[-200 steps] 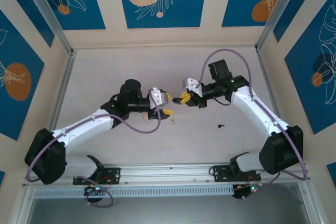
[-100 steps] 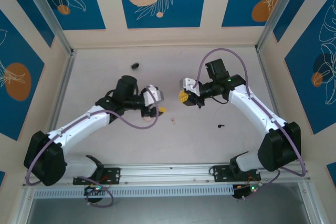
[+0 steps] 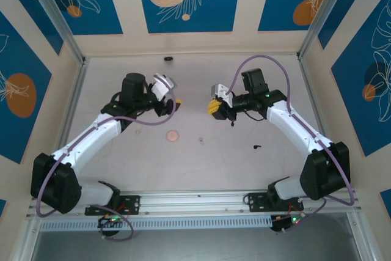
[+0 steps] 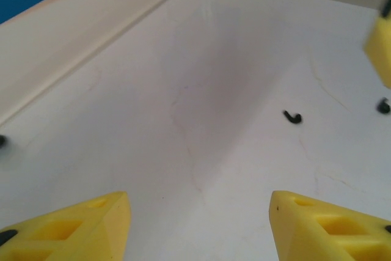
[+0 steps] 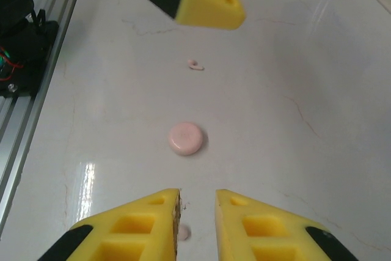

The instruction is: Insert the wireless bluetooth earbuds into the charging case

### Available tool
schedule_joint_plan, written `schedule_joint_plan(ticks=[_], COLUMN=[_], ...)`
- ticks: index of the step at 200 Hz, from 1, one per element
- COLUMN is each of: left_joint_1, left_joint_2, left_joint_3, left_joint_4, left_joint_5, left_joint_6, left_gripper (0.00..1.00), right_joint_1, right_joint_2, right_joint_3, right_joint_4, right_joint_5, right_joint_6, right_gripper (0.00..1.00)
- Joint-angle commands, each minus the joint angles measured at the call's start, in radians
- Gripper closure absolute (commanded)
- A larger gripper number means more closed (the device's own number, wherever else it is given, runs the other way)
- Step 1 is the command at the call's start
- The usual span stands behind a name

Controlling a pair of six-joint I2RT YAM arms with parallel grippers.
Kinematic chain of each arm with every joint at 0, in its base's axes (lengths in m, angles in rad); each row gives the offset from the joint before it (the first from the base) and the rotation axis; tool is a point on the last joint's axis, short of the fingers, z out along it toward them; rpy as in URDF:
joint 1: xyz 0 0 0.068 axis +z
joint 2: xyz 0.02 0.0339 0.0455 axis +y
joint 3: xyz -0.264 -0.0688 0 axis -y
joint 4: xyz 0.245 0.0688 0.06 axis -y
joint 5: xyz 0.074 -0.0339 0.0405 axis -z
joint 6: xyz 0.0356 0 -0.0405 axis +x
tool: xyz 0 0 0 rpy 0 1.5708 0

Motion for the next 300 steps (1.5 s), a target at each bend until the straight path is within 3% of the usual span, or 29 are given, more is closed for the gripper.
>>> schedule_joint_plan(ticks=[1, 43, 91, 163, 195, 222, 257, 281, 300], left_joint_1=[0.034, 0.074, 0.08, 0.067, 0.056, 0.054, 0.052, 0.053, 0.053], left_joint_2=[0.027, 0.148, 0.439, 1.083, 1.262, 1.312, 1.327, 1.246, 1.158], left_joint_3=[0.069, 0.222, 0.522, 1.224, 1.414, 1.421, 1.382, 1.209, 1.072], left_joint_4=[-0.05, -0.151, -0.293, -0.599, -0.67, -0.707, -0.761, -0.696, -0.633], left_joint_5=[-0.103, -0.283, -0.349, -0.351, -0.338, -0.357, -0.4, -0.386, -0.379], left_joint_6=[-0.117, -0.26, -0.367, -0.445, -0.461, -0.434, -0.396, -0.388, -0.389], left_gripper=[0.38, 0.34, 0.33, 0.27, 0.28, 0.31, 0.51, 0.66, 0.68], right_joint_1=[-0.009, -0.047, -0.088, -0.106, -0.113, -0.122, -0.132, -0.135, -0.136], right_joint_2=[-0.033, -0.062, -0.071, -0.064, -0.052, -0.048, -0.048, -0.057, -0.063], right_joint_3=[-0.03, -0.08, -0.134, -0.205, -0.208, -0.209, -0.198, -0.198, -0.205], right_joint_4=[0.055, 0.181, 0.3, 0.361, 0.359, 0.356, 0.338, 0.334, 0.342], right_joint_5=[-0.03, -0.047, 0.005, -0.009, -0.007, -0.011, -0.015, -0.017, -0.019], right_joint_6=[0.099, 0.306, 0.594, 0.652, 0.659, 0.651, 0.637, 0.634, 0.641], right_gripper=[0.77, 0.74, 0.73, 0.71, 0.71, 0.71, 0.71, 0.71, 0.71])
